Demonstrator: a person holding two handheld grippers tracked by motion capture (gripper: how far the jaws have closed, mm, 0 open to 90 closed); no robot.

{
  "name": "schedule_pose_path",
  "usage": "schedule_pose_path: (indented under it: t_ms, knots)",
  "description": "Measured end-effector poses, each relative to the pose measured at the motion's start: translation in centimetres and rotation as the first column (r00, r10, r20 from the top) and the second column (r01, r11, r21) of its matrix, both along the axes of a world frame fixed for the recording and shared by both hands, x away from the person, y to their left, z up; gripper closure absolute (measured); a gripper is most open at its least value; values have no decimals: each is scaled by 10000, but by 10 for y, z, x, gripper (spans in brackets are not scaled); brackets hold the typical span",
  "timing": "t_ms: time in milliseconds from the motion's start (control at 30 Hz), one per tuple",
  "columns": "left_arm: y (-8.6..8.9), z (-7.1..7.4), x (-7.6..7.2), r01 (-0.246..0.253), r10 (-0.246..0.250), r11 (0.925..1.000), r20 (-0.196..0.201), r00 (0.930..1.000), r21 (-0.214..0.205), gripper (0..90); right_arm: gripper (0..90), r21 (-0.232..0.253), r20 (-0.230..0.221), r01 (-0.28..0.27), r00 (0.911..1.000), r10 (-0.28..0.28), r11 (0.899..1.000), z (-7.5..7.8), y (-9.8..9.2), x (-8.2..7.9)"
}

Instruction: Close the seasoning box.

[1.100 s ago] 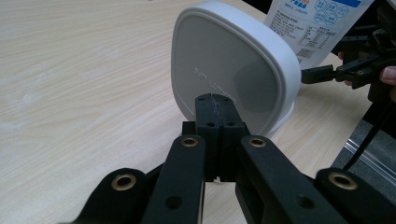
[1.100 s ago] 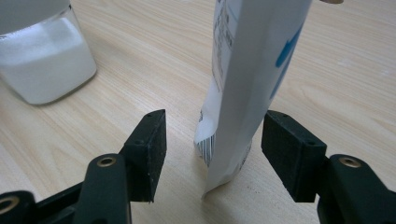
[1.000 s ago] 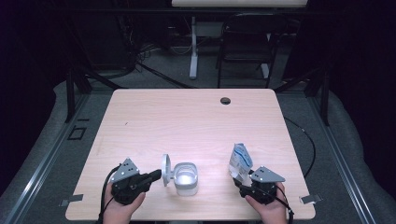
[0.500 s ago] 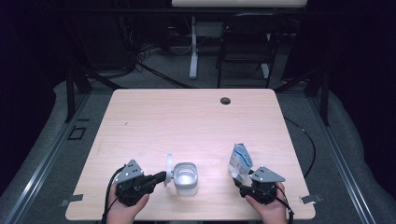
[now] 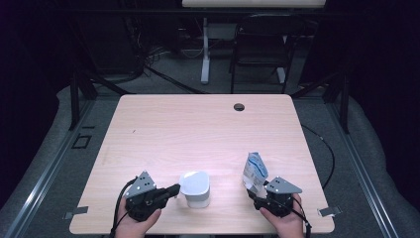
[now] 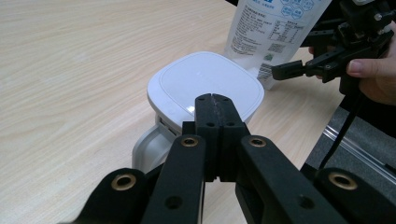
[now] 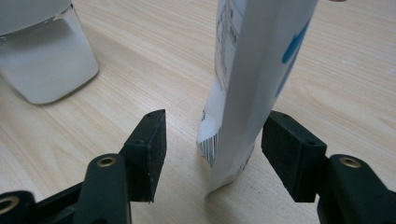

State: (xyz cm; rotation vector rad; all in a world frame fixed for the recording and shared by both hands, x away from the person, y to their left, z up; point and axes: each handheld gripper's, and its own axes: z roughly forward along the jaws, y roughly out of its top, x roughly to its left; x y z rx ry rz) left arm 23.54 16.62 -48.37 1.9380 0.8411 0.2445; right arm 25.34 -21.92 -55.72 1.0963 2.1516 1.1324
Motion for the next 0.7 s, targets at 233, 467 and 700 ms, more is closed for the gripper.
schedule_pose_path:
  t_ms: [233,467,700]
  knots:
    - [6,-1,2,-227,227,9997,29,9997,12,900,405,-47,-36,-10,10000,10,10000,1,-1,0]
    - [24,-3,8,-834,834,9964,-45,9965,-116,900,403,-77,36,-23,10000,24,10000,1,0,0]
    - [46,-9,16,-1583,1577,9870,-228,9872,-279,900,402,-119,22,-3,10000,3,9999,1,-1,-1]
